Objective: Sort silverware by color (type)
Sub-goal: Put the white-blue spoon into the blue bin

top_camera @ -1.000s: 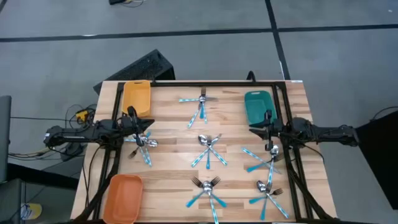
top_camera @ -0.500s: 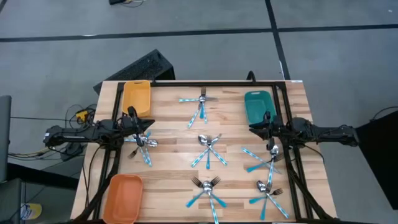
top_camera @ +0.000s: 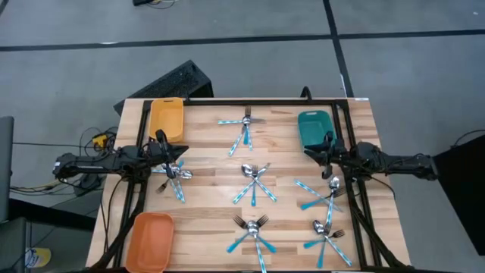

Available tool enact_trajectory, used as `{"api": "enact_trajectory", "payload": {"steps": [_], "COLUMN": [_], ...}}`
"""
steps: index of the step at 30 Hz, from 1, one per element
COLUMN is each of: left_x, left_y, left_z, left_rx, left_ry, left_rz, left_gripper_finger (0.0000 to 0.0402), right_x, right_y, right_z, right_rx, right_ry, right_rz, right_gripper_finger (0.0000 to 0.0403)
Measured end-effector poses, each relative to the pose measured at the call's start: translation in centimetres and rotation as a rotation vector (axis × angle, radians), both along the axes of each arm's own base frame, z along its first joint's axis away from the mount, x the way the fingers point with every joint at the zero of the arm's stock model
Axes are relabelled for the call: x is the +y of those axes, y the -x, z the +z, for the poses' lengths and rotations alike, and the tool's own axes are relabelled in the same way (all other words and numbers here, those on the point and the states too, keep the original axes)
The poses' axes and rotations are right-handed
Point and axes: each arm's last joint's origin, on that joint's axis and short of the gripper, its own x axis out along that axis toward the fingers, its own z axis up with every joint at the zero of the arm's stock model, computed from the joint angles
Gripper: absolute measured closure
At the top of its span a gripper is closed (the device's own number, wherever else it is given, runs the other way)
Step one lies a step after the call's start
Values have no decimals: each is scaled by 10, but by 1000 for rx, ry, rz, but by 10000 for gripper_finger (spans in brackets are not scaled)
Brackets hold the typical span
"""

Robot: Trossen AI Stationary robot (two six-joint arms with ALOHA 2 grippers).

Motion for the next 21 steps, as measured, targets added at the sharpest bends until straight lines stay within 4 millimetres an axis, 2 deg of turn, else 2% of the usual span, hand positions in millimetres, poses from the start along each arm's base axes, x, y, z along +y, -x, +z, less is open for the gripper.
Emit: {"api": "enact_trajectory", "payload": {"steps": [6, 14, 17, 21], "left_x": [0, 0, 0, 0], "left_y": [0, 0, 0, 0], "left_z": [0, 0, 0, 1], "left_rx": [13, -13, -29, -57], "left_ry": [-36, 32, 69, 123], "left_rz": [2, 2, 0, 3], "left_gripper_finger": [401, 401, 401, 401], "right_x": [-1, -1, -4, -9], "right_y": [0, 0, 0, 1], "right_z": [-3, -3, -3, -4], "right_rx": [-3, 7, 0, -13], "right_ry": [-170, -133, -125, -208], "right_rz": [8, 5, -65, -148], "right_gripper_finger": [291, 291, 291, 291]}}
